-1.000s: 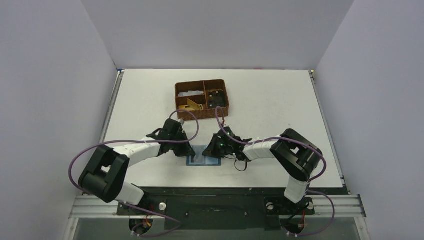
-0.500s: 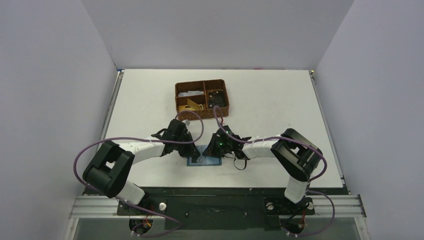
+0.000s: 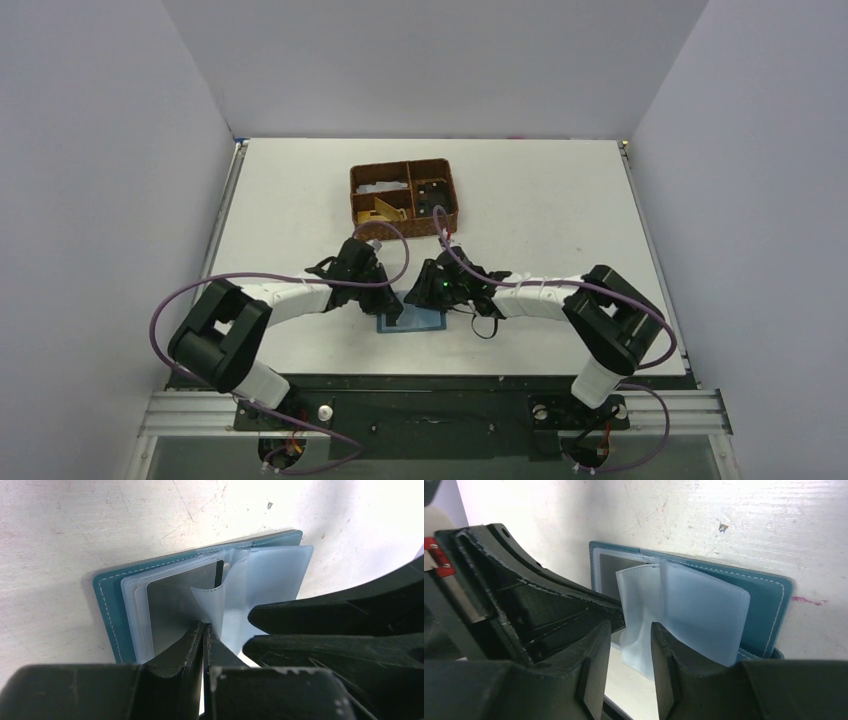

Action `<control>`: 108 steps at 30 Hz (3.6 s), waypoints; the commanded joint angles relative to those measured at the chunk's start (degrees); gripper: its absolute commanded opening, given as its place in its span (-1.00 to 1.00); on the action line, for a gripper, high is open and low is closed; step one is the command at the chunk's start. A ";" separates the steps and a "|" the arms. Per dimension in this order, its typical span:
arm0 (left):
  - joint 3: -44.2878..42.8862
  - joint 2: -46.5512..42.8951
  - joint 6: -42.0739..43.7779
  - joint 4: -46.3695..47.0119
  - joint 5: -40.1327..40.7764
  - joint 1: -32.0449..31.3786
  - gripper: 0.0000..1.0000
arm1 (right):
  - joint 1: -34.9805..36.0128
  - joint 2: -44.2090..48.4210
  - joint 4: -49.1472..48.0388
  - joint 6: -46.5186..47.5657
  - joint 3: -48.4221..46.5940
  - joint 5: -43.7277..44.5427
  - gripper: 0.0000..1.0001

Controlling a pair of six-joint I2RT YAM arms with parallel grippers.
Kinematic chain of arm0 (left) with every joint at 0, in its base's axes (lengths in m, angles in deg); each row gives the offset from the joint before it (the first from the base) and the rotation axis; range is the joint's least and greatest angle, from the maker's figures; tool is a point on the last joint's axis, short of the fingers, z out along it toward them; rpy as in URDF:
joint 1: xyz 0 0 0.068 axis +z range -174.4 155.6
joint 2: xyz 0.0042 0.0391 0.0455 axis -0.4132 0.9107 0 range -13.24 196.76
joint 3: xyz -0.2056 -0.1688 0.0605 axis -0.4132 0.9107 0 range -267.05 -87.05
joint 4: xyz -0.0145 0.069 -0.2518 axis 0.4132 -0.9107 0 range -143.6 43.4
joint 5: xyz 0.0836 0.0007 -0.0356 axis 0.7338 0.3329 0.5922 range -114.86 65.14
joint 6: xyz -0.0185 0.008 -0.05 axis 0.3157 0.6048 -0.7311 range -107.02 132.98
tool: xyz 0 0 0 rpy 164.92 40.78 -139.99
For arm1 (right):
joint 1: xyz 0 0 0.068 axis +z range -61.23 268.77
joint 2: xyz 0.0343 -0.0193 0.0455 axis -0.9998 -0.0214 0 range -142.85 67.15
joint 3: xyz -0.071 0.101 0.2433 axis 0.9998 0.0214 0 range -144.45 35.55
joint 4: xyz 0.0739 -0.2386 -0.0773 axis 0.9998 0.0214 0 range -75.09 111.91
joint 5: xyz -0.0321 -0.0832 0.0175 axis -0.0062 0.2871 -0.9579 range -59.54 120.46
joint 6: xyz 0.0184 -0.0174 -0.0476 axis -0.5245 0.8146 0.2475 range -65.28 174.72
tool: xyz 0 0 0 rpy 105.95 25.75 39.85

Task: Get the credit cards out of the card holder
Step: Remove the credit card from the card holder.

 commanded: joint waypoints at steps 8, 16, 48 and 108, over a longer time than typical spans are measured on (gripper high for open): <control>-1.75 0.52 -0.51 1.52 1.08 -1.13 -1.00 | -0.03 8.60 9.49 0.53 -2.11 10.03 -0.16; -2.77 -0.38 -1.91 3.74 0.09 -2.69 -1.00 | -0.02 14.63 15.11 0.89 -0.64 16.06 -0.11; -11.52 9.87 -3.24 3.38 2.60 -8.92 -1.00 | -0.30 27.27 23.96 1.34 3.54 23.94 -0.06; -0.82 -6.30 4.28 -4.97 2.65 2.42 -0.54 | 3.58 -0.33 6.01 0.48 -5.60 8.45 0.02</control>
